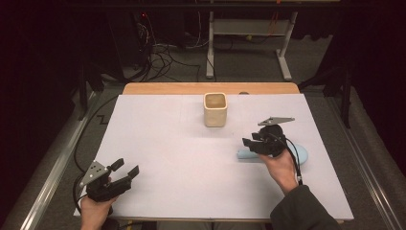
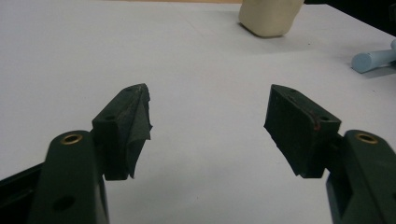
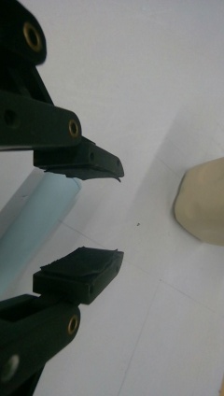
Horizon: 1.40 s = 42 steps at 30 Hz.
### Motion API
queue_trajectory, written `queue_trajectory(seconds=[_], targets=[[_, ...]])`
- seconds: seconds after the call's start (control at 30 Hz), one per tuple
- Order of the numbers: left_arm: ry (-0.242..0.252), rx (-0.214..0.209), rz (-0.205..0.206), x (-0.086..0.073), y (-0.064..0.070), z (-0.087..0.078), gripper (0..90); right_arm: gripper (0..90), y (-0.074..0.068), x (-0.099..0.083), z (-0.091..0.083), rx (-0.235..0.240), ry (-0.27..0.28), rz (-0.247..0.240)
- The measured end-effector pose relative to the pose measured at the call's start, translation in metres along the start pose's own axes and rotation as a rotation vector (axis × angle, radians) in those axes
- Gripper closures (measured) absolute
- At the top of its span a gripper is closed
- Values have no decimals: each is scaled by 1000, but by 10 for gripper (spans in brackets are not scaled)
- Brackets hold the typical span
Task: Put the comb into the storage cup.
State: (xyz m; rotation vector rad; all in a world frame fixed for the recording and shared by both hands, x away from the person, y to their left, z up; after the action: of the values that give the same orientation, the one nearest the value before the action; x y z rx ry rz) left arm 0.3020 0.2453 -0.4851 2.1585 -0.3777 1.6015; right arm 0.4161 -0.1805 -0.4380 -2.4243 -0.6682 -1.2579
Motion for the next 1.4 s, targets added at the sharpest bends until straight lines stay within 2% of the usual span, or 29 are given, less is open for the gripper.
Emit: queue_trajectory(seconds=[0.23,0.37,0.57,0.93,1.4], targets=[[1,-1,-1,0,1,0,317,648,2,2,11,-6,-93,0],[-2,-4,1,0,1,0,317,729,4,1,19,-7,-156,0],[-2,-5,0,0,1,0,318,806,6,0,29,-18,-218,-5],[-1,-8,-3,0,1,0,318,880,8,-2,41,-33,-307,0],[-1,-6,-1,0,1,0,318,900,3,-13,47,-10,-382,9]])
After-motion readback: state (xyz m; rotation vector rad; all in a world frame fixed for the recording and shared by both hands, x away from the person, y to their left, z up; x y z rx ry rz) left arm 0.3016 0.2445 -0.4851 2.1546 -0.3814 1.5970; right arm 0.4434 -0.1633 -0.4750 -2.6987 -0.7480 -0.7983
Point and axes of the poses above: each handheld gripper's, and its own axes: z roughly forward along the jaws, x roughly out of its top, y roughly to its right, the point moved 6 cm from there along z, roughly forward along the jaws, and after that the axes turned 11 degrees about y, right-handed, at the moved point
